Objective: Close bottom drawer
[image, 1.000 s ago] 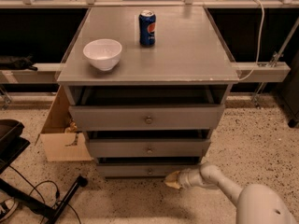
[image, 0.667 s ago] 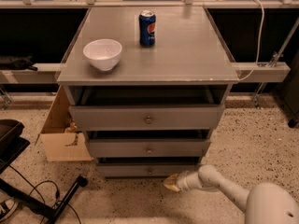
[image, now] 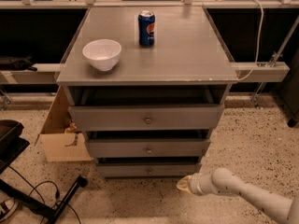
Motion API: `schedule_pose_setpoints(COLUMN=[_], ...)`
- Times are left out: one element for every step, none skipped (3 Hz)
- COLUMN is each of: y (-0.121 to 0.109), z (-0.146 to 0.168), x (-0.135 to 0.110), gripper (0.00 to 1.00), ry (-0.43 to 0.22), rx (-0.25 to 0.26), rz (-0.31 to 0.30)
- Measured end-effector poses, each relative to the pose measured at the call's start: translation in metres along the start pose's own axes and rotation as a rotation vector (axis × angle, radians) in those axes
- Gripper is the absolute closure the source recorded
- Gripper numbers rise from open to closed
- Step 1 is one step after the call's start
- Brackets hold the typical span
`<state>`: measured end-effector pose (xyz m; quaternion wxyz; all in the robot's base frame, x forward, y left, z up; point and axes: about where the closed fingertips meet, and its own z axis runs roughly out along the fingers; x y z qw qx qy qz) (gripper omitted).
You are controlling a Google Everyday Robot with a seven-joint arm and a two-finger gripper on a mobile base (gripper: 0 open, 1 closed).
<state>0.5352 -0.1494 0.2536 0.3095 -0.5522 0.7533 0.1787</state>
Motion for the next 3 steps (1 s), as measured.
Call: schedule_pose_setpoints(y=[-0.002,-0.005,-0.02], z=[-0.067,-0.12,-0.165], x=[-0.002,-0.015,-0.038], gripper=[1.0,1.0,1.0], ry=[0.096,0.19,0.263], rx=[0.085,0.172,0.276], rz=[-0.023,-0.05,-0.046])
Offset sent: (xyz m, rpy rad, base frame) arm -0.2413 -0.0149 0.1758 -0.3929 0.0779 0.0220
